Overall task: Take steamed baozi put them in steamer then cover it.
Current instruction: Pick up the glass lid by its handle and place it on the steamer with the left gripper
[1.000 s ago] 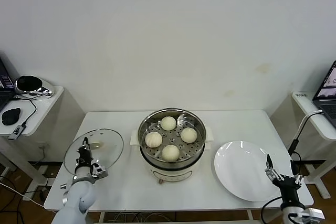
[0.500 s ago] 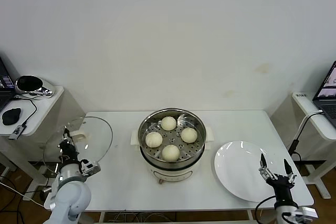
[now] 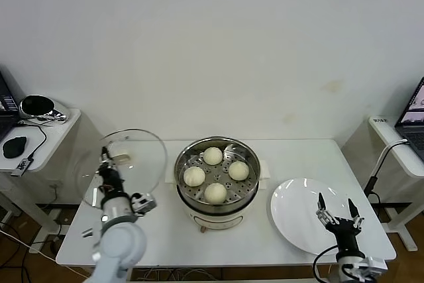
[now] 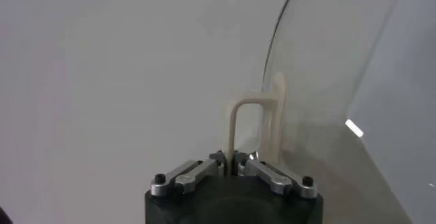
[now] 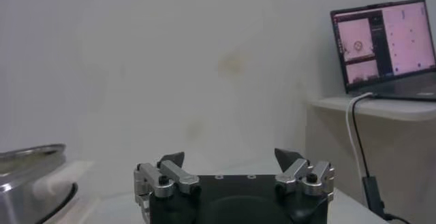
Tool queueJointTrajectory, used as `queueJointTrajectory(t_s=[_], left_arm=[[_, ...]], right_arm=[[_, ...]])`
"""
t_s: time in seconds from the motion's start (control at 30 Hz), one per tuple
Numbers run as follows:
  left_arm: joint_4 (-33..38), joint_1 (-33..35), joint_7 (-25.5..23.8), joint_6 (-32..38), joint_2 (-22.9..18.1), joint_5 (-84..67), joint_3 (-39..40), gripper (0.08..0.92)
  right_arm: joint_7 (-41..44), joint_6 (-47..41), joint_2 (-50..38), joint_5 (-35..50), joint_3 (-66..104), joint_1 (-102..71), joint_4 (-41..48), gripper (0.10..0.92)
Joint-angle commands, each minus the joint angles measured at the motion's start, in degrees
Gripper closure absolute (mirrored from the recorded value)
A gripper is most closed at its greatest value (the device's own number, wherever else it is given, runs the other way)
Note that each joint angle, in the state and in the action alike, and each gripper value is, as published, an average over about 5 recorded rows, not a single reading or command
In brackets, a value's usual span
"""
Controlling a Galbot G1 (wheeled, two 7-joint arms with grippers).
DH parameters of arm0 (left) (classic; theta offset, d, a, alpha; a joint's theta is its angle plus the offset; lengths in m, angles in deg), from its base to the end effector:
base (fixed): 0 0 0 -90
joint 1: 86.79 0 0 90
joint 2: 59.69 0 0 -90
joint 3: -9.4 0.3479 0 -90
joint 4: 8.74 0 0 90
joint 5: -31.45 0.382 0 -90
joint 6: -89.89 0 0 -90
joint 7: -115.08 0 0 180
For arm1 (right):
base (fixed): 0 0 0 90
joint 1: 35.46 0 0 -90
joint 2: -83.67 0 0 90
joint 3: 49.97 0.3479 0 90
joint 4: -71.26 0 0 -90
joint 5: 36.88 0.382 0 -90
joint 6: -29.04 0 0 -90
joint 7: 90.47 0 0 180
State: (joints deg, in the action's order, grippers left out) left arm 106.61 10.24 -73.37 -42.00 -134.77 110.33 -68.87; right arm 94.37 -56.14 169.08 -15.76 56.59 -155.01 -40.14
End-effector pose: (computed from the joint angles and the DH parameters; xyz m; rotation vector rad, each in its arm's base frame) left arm 0.3115 -0.0204 -0.2361 0.5394 -2.1498 -1.8947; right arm 0.1981 -0.1177 -0.3419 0.2647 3.1160 0.2496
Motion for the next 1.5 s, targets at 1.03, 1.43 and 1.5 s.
queueJointTrajectory(t_s=[1.03, 1.43, 1.5], left_arm=[[-15.1, -15.4, -13.2, -2.9, -16.6, 19.7, 26.6, 0.863], [-15.3, -14.2, -16.3, -2.9, -16.6, 20.5, 25.1, 0.863], [-15.2, -13.8, -16.6, -2.9, -16.6, 20.0, 24.9, 0.863]], right_arm=[[-0.3, 0.2, 2.2, -4.4, -0.4, 1.9, 4.0, 0.203], [-0.3, 0.6, 2.4, -4.6, -0.4, 1.7, 3.9, 0.203], [-0.3, 0.6, 2.4, -4.6, -0.4, 1.6, 3.9, 0.203]])
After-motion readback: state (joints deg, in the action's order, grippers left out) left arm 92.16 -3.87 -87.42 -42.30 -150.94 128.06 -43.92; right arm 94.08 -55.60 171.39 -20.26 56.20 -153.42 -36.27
